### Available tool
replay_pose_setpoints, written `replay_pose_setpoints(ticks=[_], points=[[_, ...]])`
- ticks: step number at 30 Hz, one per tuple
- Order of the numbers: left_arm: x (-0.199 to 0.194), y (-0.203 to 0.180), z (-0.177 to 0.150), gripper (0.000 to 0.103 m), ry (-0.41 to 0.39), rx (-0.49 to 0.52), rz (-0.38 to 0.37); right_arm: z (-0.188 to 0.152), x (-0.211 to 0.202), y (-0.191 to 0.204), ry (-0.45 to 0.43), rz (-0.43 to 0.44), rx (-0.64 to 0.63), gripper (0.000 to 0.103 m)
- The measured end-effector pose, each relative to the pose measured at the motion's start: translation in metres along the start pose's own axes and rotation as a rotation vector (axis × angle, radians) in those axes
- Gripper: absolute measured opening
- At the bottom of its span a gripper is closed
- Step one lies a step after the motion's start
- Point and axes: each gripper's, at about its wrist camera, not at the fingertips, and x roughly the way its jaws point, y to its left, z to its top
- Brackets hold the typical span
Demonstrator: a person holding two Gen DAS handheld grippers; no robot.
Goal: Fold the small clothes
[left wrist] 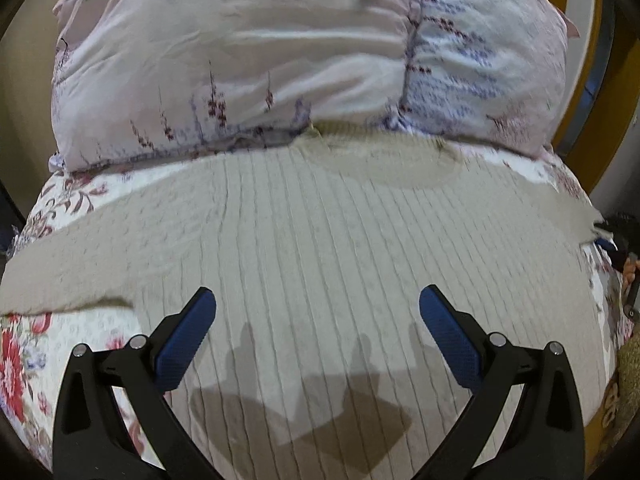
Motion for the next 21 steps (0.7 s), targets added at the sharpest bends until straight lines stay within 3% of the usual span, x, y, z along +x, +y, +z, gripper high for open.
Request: replay_pose_setpoints(ticks=[6,12,16,21], points=[[0.017,0.006,0.021,0.101,-0.031,-0.009,-0.006,0.015,0.004,-0.01,-0.05,-0.029,0.02,0.017],[0.036,0.013,0.027,0.101,-0.017,-0.019,-0.019,0.012,0.001,0.014,-0.108,-0.066,-0.108,0.01],[0.044,0.017,0.028,0.101,-0.006,-0.039,-0.03,-0.001,-0.019,0.055,-0.159,0.002,-0.246,0.01],[0.048,0.023,0.028,0.101,0.001,-0.096,-0.103,-0.055,-0.031,0.124,-0.104,0.178,-0.454,0.01]])
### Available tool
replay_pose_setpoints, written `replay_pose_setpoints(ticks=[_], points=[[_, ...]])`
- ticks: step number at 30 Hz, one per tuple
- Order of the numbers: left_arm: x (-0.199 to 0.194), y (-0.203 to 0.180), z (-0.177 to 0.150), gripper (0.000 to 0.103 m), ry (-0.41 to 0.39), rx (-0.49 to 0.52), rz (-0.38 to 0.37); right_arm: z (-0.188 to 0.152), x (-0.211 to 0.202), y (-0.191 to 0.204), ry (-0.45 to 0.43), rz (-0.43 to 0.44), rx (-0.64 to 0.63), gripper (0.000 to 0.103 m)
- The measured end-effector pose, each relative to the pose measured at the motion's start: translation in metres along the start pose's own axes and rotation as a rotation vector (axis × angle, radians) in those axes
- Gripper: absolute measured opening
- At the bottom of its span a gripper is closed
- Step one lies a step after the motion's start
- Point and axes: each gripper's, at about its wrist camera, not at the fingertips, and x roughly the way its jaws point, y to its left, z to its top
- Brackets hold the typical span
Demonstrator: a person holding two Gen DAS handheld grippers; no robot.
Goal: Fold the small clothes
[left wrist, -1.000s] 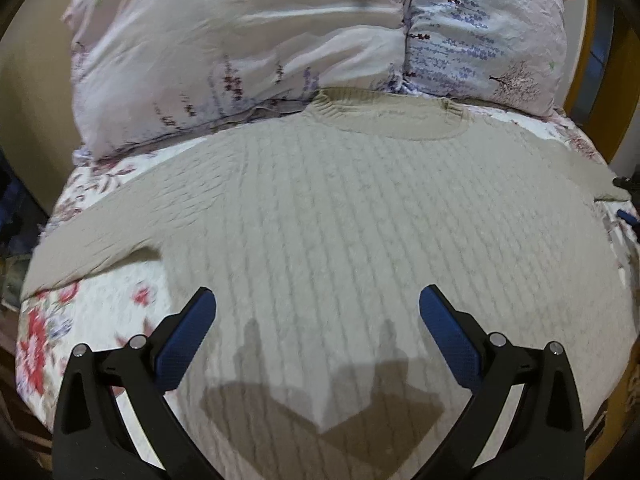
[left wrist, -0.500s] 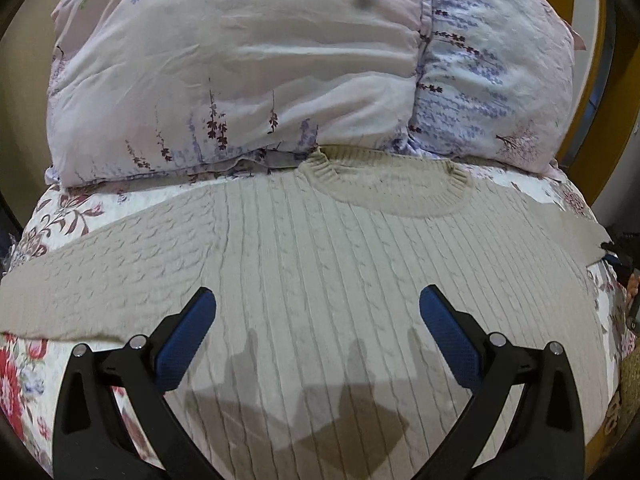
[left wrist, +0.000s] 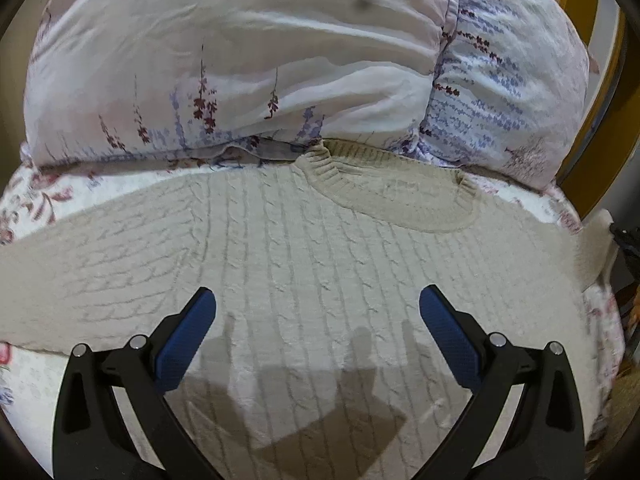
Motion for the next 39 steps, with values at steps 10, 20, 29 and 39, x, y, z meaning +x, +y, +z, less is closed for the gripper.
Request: replay_pose_setpoints(ticks=[10,20,29,39], points=[[-0.006,0.012,-0.007,0.101,-0.044,-0.137,-0.197,-0.142,0.066,0.103,0.403,0.179,-0.266,0.01],[-0.008,0.02,-0.007,0.101,-0.025,-0.157,-0.249,-0.113,0.049,0.056,0.307,0.157,0.059,0.052],[-0.014,0.037,-0.009,0.101,-0.016,-0.215,-0.311,-0.08,0.057,0.061,0.131,-0.092,0.022,0.01],[-0.011,0.057,-0.011,0.101,0.011,-0.332,-0.442,-0.179,0.055,0.237,0.305,0.252,-0.673,0.017]])
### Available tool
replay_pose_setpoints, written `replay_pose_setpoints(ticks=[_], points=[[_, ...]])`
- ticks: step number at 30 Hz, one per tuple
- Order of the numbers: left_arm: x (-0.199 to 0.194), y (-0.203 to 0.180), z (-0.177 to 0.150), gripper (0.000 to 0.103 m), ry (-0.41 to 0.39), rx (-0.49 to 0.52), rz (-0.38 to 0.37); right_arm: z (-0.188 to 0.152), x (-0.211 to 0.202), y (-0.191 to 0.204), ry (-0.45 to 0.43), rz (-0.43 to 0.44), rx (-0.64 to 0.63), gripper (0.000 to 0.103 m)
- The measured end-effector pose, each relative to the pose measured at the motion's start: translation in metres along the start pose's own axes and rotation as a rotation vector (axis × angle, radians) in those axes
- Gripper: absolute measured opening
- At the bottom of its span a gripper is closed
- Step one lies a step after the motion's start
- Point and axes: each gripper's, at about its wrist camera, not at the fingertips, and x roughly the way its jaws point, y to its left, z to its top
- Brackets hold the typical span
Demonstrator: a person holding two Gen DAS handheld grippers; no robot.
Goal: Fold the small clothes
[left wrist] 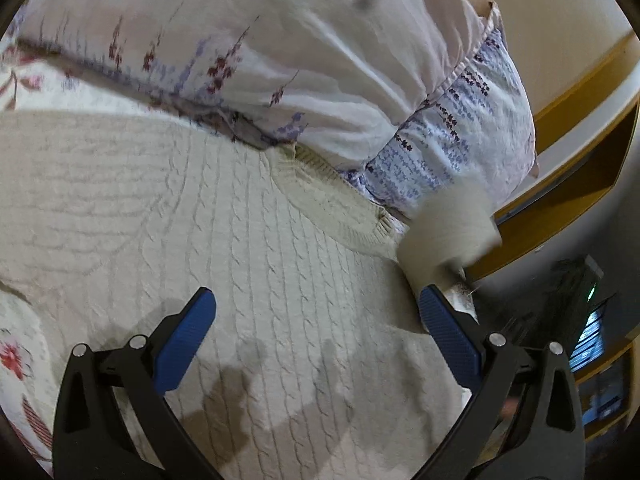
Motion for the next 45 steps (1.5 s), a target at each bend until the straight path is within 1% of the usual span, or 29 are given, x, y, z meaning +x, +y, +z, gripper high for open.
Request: replay_pose_setpoints(ticks=[1,2,3,4,5,7,9,10,12,13,16,18,19,20,24,27,29,31,32,34,35,37,38,39,40,41,42,44,45], points=[[0.002,0.001,-0.001,0.101,0.011,-0.012,-0.009,-0.008,0.014,0.014,0.064,0.02,-0.057,0.027],[0.005,0.004,-0.002,0.101,0.027,-0.029,-0.019,-0.019,0.026,0.025,0.114,0.044,-0.103,0.031],[0.007,0.004,-0.003,0.101,0.034,-0.037,-0.02,-0.025,0.03,0.028,0.134,0.051,-0.112,0.037],[0.01,0.005,-0.004,0.1,0.042,-0.045,-0.021,-0.03,0.031,0.027,0.147,0.057,-0.104,0.043],[0.012,0.006,-0.005,0.098,0.052,-0.056,-0.022,-0.033,0.03,0.023,0.153,0.071,-0.079,0.045],[0.016,0.007,-0.006,0.092,0.073,-0.078,-0.021,-0.036,0.022,0.001,0.158,0.121,0.05,0.055],[0.022,0.008,-0.007,0.077,0.098,-0.112,-0.026,-0.042,0.01,-0.025,0.156,0.154,0.19,0.057],[0.024,0.008,-0.007,0.073,0.107,-0.12,-0.03,-0.047,0.004,-0.041,0.155,0.167,0.259,0.057],[0.03,0.009,-0.009,0.061,0.132,-0.151,-0.033,-0.057,-0.008,-0.075,0.143,0.181,0.413,0.057],[0.031,0.01,-0.009,0.059,0.137,-0.16,-0.034,-0.061,-0.012,-0.086,0.135,0.179,0.458,0.057],[0.041,0.012,-0.008,0.041,0.149,-0.194,-0.014,-0.079,-0.031,-0.128,0.072,0.157,0.624,0.057],[0.05,0.012,-0.005,0.016,0.156,-0.2,0.001,-0.087,-0.042,-0.149,0.019,0.132,0.703,0.056],[0.054,0.012,-0.003,0.01,0.159,-0.193,0.006,-0.09,-0.048,-0.157,-0.007,0.107,0.734,0.056],[0.058,0.01,0.0,0.008,0.157,-0.169,0.024,-0.091,-0.055,-0.168,-0.045,0.066,0.769,0.056],[0.053,0.002,0.013,0.007,0.104,-0.101,0.059,-0.093,-0.069,-0.189,-0.145,-0.058,0.832,0.055],[0.044,-0.001,0.022,0.007,0.047,-0.058,0.106,-0.096,-0.069,-0.201,-0.157,-0.094,0.866,0.047],[0.042,0.001,0.025,0.007,0.035,-0.042,0.151,-0.094,-0.064,-0.203,-0.156,-0.123,0.855,0.037],[0.044,0.006,0.024,0.007,0.043,-0.039,0.191,-0.092,-0.06,-0.204,-0.148,-0.17,0.82,0.011],[0.047,0.008,0.021,0.008,0.058,-0.035,0.217,-0.091,-0.059,-0.203,-0.145,-0.204,0.801,0.01],[0.05,0.012,0.016,0.009,0.075,-0.031,0.242,-0.093,-0.057,-0.199,-0.137,-0.237,0.787,0.009],[0.049,0.012,0.014,0.011,0.065,-0.025,0.247,-0.093,-0.056,-0.199,-0.13,-0.246,0.782,0.009],[0.047,0.01,0.014,0.013,0.07,-0.014,0.257,-0.093,-0.059,-0.194,-0.108,-0.274,0.749,0.01],[0.044,0.009,0.014,0.019,0.069,-0.018,0.254,-0.092,-0.061,-0.191,-0.099,-0.289,0.734,0.013],[0.039,0.009,0.014,0.031,0.066,-0.021,0.249,-0.09,-0.065,-0.186,-0.09,-0.309,0.716,0.018],[0.031,0.009,0.014,0.038,0.056,-0.023,0.235,-0.088,-0.068,-0.181,-0.093,-0.317,0.7,0.022],[0.024,0.01,0.014,0.048,0.044,-0.025,0.226,-0.086,-0.073,-0.175,-0.104,-0.316,0.676,0.022],[0.012,0.013,0.013,0.055,0.023,-0.03,0.21,-0.082,-0.079,-0.165,-0.122,-0.31,0.642,0.022],[-0.009,0.021,0.012,0.061,-0.007,-0.053,0.178,-0.072,-0.082,-0.145,-0.137,-0.276,0.572,0.022],[-0.02,0.026,0.011,0.063,-0.024,-0.07,0.165,-0.064,-0.076,-0.129,-0.12,-0.238,0.511,0.025]])
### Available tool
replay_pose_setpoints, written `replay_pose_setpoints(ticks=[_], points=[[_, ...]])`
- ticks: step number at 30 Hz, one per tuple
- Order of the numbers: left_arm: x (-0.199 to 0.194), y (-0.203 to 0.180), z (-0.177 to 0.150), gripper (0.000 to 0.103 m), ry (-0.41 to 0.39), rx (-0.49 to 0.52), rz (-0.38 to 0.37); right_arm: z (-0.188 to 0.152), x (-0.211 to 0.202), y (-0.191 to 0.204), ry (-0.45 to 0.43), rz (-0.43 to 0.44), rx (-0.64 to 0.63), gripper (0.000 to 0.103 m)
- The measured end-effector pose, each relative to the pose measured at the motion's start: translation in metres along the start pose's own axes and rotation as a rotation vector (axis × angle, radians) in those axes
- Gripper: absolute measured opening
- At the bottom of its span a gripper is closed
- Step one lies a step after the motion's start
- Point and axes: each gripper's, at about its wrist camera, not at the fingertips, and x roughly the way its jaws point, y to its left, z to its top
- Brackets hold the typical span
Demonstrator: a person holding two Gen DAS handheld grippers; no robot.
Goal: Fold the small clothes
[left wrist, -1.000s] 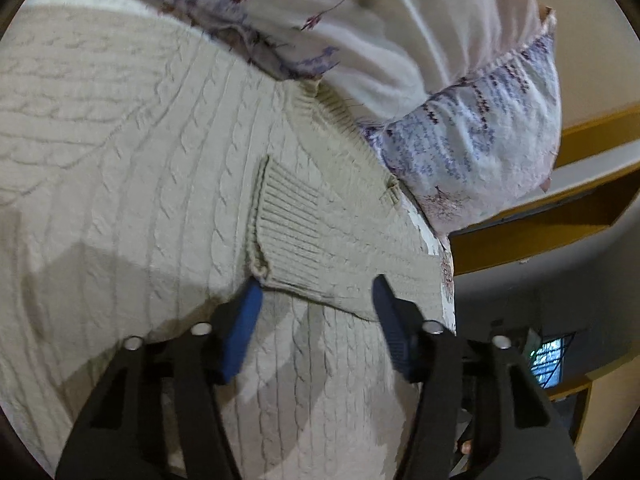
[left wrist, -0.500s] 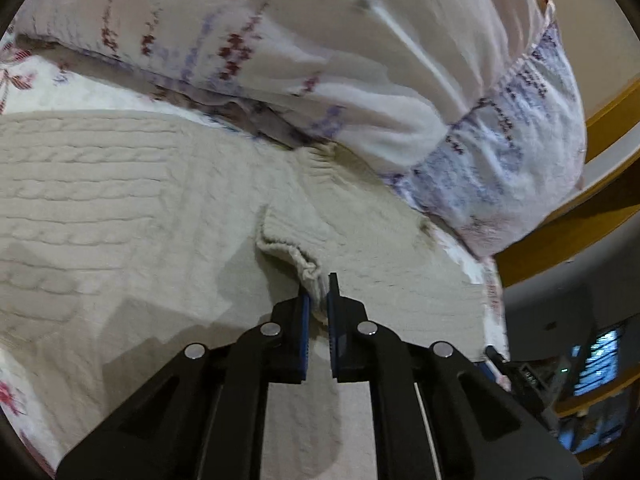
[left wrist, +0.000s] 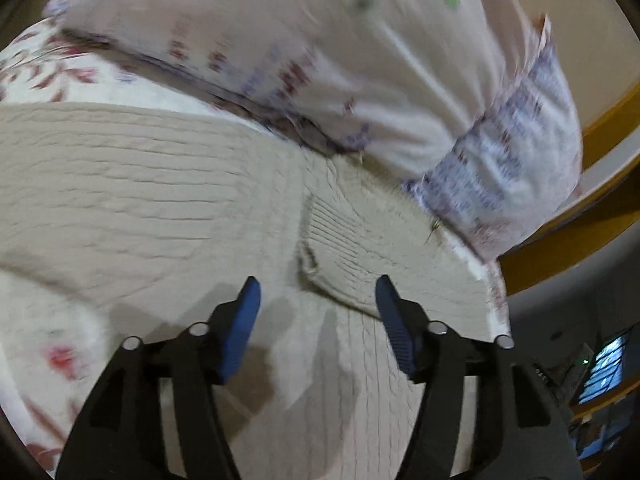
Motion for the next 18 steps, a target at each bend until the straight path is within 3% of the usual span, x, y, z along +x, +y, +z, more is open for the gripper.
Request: replay_pose_setpoints(ticks=[3,9,13,18], points=[[-0.036,0.029,-0.002,0.063,-0.057,-0.063,-0.007,-0.005,0.017,0.049,0.059,0.065,-0.138,0.039],[-0.106,0.102,-0.009,0.063,-0.2,-0.221,0.103,-0.01,0.064,0.138,0.145,0.125,-0.375,0.039],[-0.135,0.148,-0.011,0.062,-0.255,-0.345,0.168,-0.026,0.095,0.154,0.252,0.113,-0.402,0.04],[-0.142,0.184,-0.005,0.058,-0.307,-0.484,0.143,-0.035,0.082,0.155,0.237,0.136,-0.391,0.047]])
